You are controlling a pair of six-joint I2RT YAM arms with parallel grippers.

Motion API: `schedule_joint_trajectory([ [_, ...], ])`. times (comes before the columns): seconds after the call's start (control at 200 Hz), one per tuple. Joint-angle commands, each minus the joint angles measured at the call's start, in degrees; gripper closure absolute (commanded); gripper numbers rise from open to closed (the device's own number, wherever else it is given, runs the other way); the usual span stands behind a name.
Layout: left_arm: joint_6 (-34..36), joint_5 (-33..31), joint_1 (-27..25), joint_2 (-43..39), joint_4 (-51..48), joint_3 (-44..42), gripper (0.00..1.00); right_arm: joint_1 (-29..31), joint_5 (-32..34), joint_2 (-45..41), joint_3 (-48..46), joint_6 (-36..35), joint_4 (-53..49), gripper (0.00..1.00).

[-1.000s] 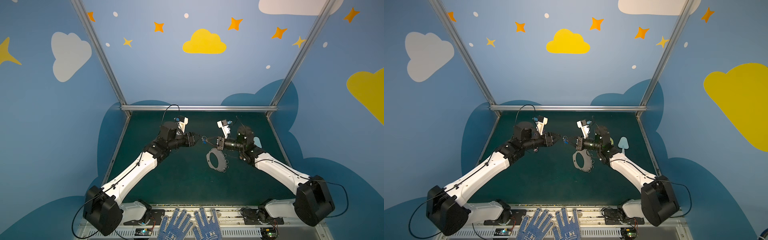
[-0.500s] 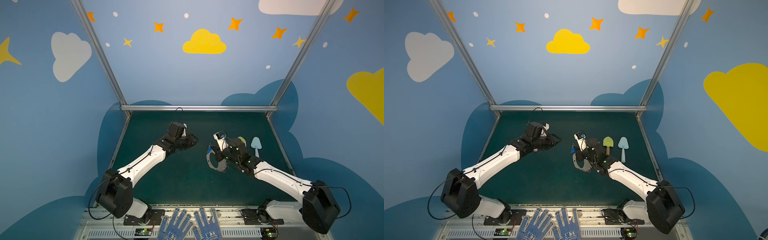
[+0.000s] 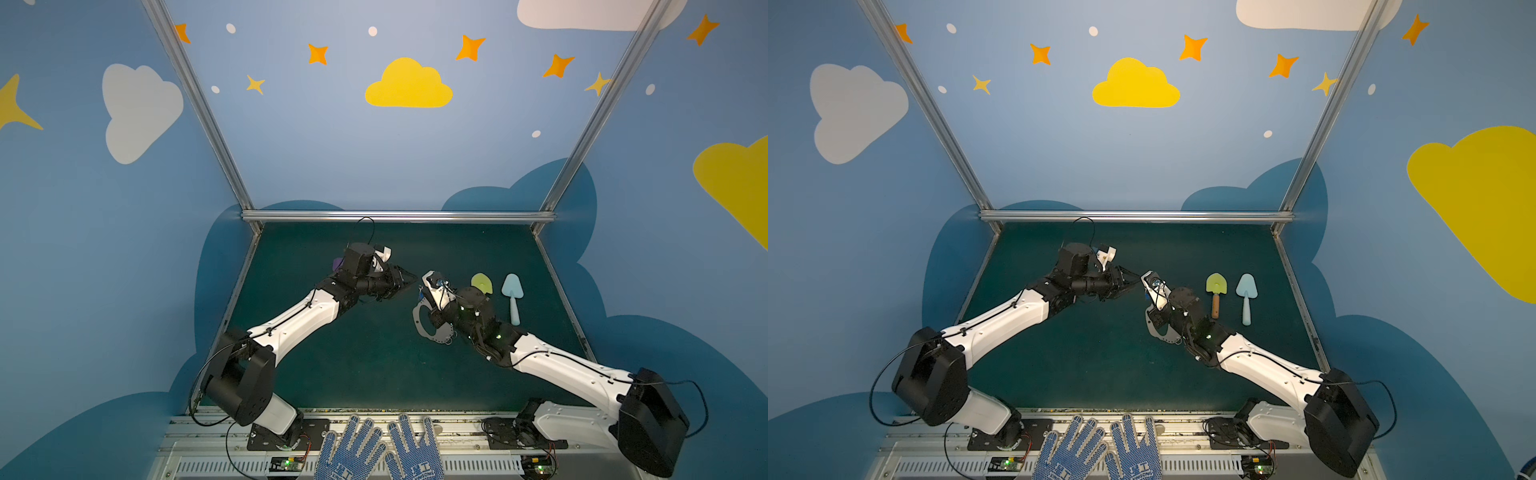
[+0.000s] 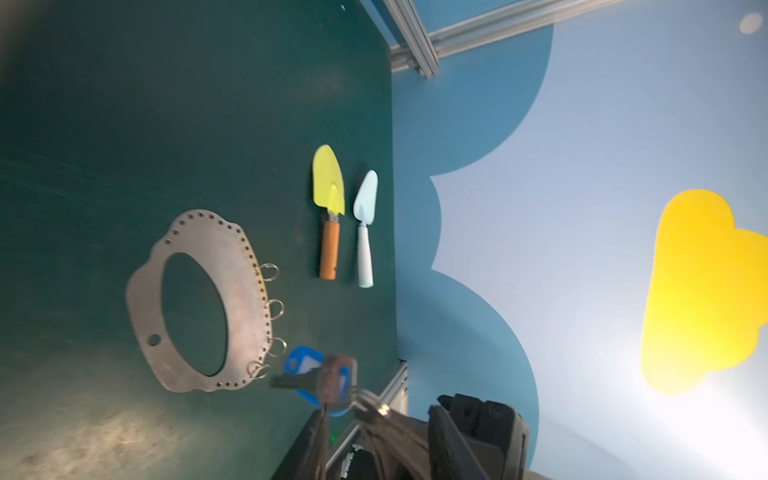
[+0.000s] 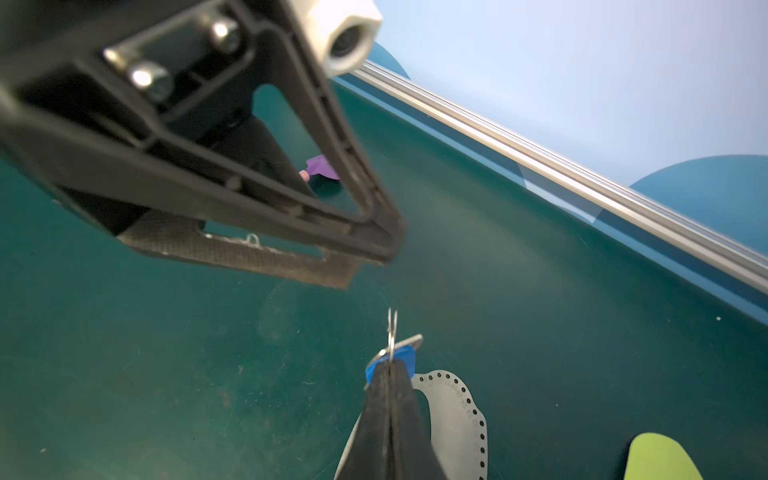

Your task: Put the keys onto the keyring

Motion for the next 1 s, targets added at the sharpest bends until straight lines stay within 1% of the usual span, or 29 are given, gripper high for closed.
schedule_joint_trajectory([
  [0.0,-1.9,2.4,-1.2,1.5,3.2,0.3,0.58,1.2,2.8,0.3,-0.4,-2.5,3.2,1.00],
  [0.18,-1.8,2.0,-1.6,1.8,2.3,0.5,0.61,2.0,3.8,0.7,-0.2,-3.4,4.0,1.00],
  [0.431,-1.0,0.4,-1.7,1.4,-0.4,1.6,0.68,2.6,4.8,0.5,0.4,-4.4,3.0,1.00],
  [0.521,-1.2,0.7,-1.7,1.6,-0.1,1.8,0.74,3.4,6.0,1.1,0.5,-5.7,2.7,1.00],
  [0.606,-1.3,1.1,-1.7,1.9,-0.3,2.0,0.76,4.2,7.1,1.6,0.6,-7.0,2.7,1.00],
  [0.816,-0.9,1.1,-1.8,1.9,-1.1,2.4,0.87,5.5,10.4,2.4,1.2,-9.7,2.9,1.00],
  [0.856,-0.7,1.1,-1.6,2.0,-1.5,2.6,0.90,5.7,10.7,2.5,1.3,-9.9,2.9,1.00],
  [0.956,-0.1,1.1,-1.6,2.0,-2.4,2.9,0.95,6.1,11.6,2.4,1.4,-10.0,3.2,1.00],
  [0.996,0.2,1.0,-1.6,1.9,-2.7,3.1,0.96,6.1,11.8,2.4,1.4,-11.8,3.1,1.00],
])
